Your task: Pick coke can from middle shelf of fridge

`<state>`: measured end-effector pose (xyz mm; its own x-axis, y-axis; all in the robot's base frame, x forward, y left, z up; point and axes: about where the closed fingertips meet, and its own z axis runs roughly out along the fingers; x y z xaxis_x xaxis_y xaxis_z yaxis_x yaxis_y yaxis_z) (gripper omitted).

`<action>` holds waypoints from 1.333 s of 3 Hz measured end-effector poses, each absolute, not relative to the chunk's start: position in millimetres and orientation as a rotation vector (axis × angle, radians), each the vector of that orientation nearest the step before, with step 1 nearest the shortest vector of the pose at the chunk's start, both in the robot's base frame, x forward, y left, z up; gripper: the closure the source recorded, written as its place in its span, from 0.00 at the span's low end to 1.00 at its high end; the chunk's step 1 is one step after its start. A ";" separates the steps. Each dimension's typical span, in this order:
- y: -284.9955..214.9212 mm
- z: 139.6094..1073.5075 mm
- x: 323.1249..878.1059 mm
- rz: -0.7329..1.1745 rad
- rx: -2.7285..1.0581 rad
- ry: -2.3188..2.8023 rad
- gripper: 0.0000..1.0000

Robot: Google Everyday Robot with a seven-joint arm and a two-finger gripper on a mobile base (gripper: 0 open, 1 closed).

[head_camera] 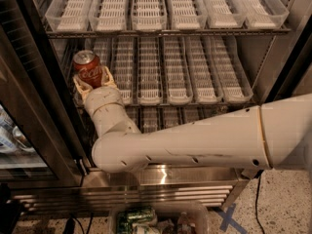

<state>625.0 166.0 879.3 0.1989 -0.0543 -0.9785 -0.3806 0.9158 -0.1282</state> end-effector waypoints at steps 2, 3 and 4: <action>162.4 880.5 605.3 0.282 -0.401 1.368 1.00; 151.1 880.4 566.3 0.346 -0.427 1.378 1.00; 130.5 878.2 532.6 0.404 -0.456 1.399 1.00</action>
Offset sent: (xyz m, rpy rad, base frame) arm -0.0491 -0.0099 -0.0014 0.0206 0.0484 0.1081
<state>532.6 130.5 878.2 0.1301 0.0024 -0.9915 -0.5263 0.8477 -0.0670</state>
